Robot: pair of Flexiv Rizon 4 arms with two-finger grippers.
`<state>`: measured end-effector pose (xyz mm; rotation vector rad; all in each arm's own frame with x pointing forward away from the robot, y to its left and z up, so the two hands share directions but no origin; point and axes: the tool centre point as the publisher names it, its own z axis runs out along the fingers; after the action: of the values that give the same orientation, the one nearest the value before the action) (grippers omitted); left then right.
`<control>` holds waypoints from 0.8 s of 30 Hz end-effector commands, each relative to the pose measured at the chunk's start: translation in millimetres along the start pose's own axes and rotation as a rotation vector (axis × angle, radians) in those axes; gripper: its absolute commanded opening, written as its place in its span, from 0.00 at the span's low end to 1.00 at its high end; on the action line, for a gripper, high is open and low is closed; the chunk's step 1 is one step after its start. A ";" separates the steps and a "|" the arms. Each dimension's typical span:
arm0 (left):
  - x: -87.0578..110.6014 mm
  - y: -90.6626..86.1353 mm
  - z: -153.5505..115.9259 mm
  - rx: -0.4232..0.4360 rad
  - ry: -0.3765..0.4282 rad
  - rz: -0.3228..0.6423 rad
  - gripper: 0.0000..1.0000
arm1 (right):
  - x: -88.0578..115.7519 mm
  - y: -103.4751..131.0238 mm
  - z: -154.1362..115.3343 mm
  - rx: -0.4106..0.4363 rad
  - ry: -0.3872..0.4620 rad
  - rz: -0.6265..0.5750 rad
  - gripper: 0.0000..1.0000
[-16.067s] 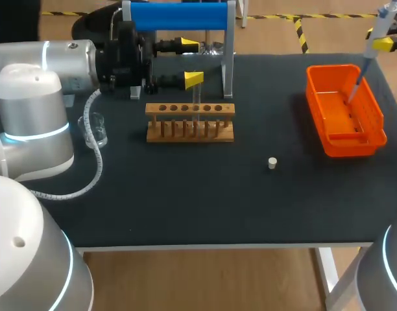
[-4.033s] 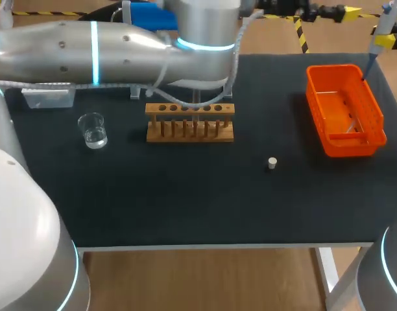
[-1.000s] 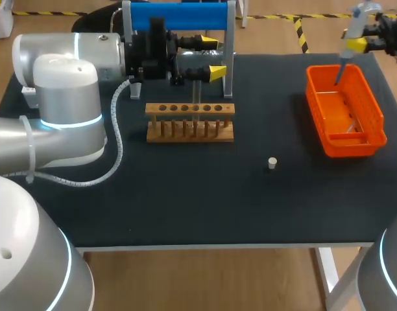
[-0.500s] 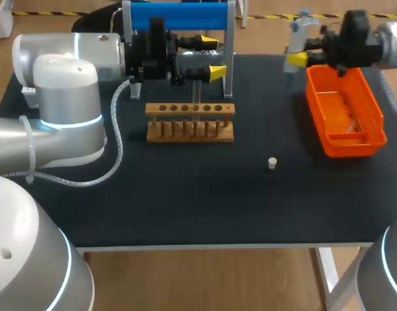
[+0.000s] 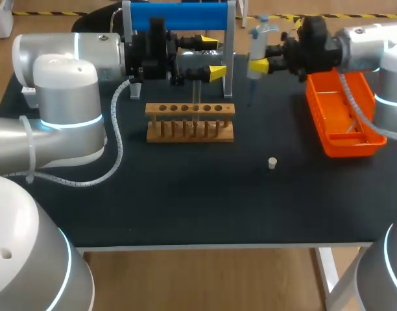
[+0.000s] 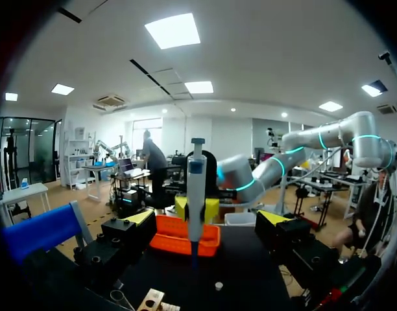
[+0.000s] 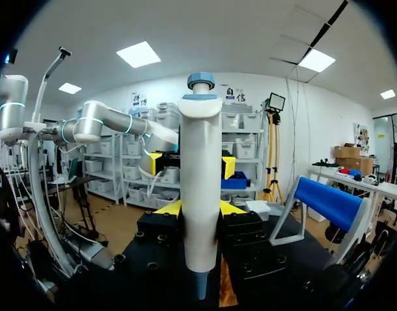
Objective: Invert the test tube, pick up the pipette, mount the tip to pipette, aspirate from beaker and dispense into the tube, eject the tip, return the pipette, and cap with the stopper.
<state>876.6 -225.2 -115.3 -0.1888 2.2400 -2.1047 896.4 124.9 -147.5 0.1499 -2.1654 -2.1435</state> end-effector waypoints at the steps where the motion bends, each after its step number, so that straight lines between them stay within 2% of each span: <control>1: 0.4 -0.6 -0.3 -0.002 -0.001 -0.001 1.00 | -3.4 -3.4 18.1 -0.007 0.015 0.001 0.00; 11: 0.4 -0.6 -0.3 -0.002 -0.001 -0.001 1.00 | 4.8 -8.5 52.2 -0.009 0.057 0.010 0.00; 24: 0.4 -0.6 -0.3 -0.002 -0.001 -0.001 1.00 | 4.9 -7.5 72.4 -0.015 0.064 0.015 0.00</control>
<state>876.6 -225.2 -115.3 -0.1889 2.2399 -2.1048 882.0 191.1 -155.5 0.2013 -2.1071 -2.1155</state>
